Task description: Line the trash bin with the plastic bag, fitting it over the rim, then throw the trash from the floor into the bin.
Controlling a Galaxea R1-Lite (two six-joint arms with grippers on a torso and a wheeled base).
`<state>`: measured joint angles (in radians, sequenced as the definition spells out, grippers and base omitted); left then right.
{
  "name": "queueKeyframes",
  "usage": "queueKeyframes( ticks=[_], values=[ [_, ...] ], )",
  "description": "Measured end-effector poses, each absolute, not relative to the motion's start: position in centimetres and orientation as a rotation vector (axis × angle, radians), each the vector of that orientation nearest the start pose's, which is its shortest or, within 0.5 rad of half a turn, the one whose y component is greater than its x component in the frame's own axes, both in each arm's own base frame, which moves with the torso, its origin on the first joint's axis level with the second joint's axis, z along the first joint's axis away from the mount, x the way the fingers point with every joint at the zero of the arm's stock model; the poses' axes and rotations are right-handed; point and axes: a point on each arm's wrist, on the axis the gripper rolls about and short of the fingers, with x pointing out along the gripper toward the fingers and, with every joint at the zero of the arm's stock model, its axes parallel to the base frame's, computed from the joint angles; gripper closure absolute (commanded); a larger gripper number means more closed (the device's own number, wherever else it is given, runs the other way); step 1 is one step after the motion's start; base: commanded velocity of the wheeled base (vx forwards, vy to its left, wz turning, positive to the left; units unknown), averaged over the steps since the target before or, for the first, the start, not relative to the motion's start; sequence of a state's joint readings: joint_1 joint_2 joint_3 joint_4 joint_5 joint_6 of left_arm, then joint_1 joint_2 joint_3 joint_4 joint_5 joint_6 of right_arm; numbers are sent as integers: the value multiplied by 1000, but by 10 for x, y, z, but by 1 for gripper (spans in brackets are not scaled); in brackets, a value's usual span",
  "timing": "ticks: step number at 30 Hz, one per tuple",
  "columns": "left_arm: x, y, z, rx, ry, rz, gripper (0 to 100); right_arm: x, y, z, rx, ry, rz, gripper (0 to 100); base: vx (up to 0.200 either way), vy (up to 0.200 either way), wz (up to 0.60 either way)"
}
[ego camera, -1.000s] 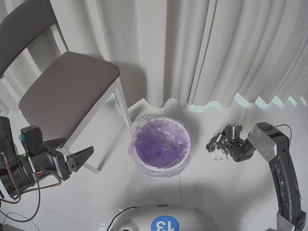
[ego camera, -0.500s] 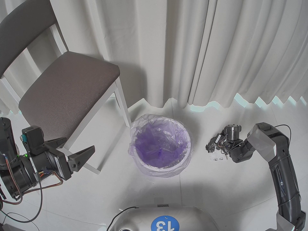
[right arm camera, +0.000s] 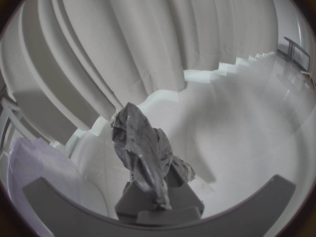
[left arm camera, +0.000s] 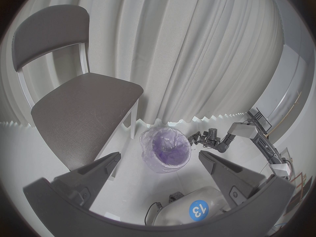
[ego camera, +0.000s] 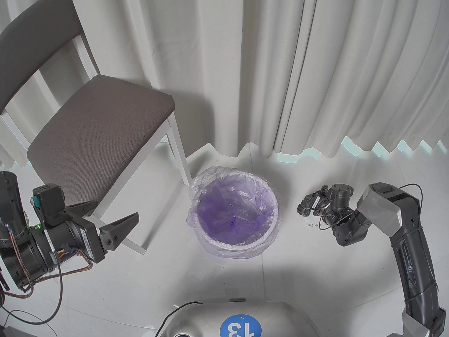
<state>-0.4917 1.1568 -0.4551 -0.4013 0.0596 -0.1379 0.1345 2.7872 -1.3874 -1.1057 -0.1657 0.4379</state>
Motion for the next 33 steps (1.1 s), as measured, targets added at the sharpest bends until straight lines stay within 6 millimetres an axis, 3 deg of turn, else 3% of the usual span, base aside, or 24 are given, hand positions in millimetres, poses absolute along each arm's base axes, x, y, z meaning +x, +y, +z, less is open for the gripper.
queueKeyframes(
  ticks=[16,24,33],
  values=[
    [138,-75,190,-35,310,-426,0,476,72,-84,332,217,-37,100,0,0,0],
    [137,-75,189,-25,312,-426,0,477,77,-76,341,51,6,100,0,0,0],
    [135,-76,188,-15,311,-437,0,472,75,-84,238,4,65,100,0,0,0]
  ],
)
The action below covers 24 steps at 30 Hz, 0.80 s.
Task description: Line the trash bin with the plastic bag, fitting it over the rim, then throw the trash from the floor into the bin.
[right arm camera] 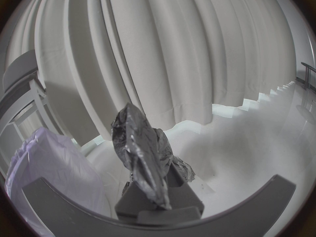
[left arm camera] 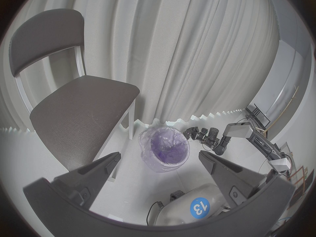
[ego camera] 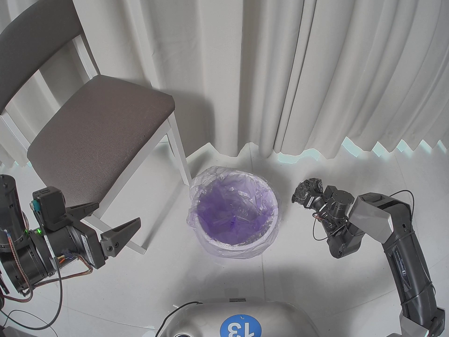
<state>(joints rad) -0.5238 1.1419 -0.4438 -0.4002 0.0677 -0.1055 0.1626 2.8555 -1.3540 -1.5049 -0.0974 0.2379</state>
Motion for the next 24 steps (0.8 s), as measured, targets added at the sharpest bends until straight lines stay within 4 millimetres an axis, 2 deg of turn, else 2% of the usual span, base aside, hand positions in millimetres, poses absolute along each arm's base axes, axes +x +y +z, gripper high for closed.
queueKeyframes(
  ticks=[4,7,17,24],
  values=[
    [135,-77,187,-12,314,-442,0,465,74,-85,231,43,80,100,0,0,0],
    [134,-77,186,-6,316,-446,0,458,73,-78,227,79,92,100,0,0,0],
    [133,-82,182,8,331,-476,0,436,73,-36,185,119,110,100,0,0,0],
    [137,-86,183,2,299,-472,0,428,78,-9,65,171,129,100,0,0,0]
  ],
)
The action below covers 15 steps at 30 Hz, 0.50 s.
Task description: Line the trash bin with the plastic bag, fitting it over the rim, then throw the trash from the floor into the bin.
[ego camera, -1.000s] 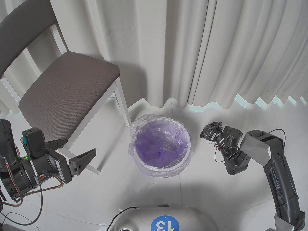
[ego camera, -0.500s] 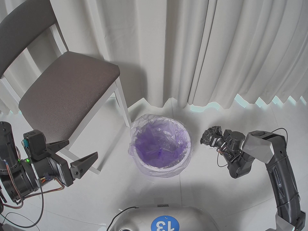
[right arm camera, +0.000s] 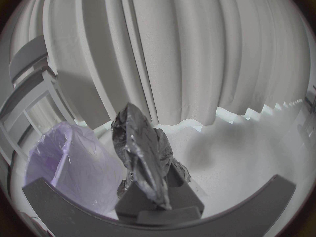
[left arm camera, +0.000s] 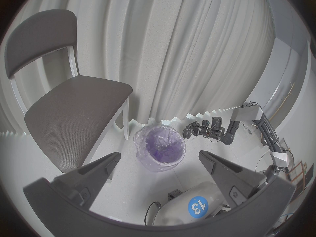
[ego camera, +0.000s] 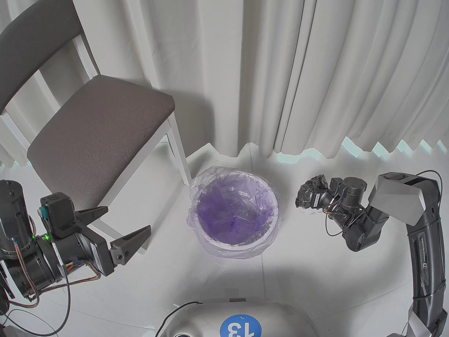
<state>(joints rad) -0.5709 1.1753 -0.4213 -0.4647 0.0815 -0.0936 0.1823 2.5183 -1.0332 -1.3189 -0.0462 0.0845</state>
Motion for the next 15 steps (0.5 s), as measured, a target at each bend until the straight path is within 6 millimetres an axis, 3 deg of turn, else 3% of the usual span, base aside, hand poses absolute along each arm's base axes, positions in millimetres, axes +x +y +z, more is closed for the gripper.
queueKeyframes(
  ticks=[8,15],
  values=[
    [140,-88,182,25,285,-457,0,419,84,32,-36,223,155,100,0,0,0],
    [141,-89,181,32,280,-458,0,397,100,87,-108,263,208,100,0,0,0]
  ],
)
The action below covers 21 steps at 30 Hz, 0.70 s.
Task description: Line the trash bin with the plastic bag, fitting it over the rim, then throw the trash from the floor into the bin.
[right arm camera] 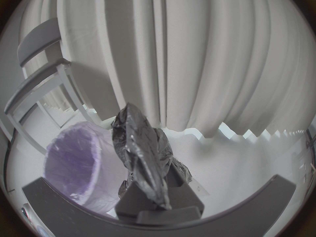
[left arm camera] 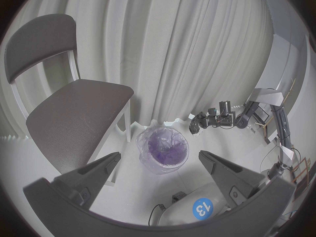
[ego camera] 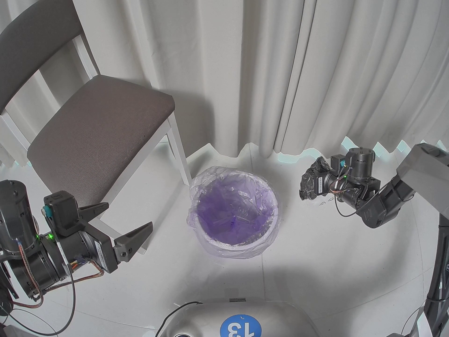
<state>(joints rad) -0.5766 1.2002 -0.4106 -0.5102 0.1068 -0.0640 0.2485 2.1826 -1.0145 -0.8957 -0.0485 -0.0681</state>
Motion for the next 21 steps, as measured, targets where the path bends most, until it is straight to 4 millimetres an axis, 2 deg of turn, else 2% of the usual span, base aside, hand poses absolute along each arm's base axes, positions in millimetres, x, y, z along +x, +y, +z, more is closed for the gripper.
queueKeyframes(
  ticks=[5,11,16,21],
  values=[
    [141,-90,180,31,269,-463,0,373,130,124,-144,202,293,100,0,0,0],
    [141,-91,178,33,272,-471,0,347,169,151,-148,128,408,100,0,0,0],
    [141,-92,178,33,271,-475,0,335,198,161,-140,75,473,100,0,0,0],
    [141,-93,178,30,264,-480,0,328,222,158,-139,62,530,100,0,0,0]
  ],
)
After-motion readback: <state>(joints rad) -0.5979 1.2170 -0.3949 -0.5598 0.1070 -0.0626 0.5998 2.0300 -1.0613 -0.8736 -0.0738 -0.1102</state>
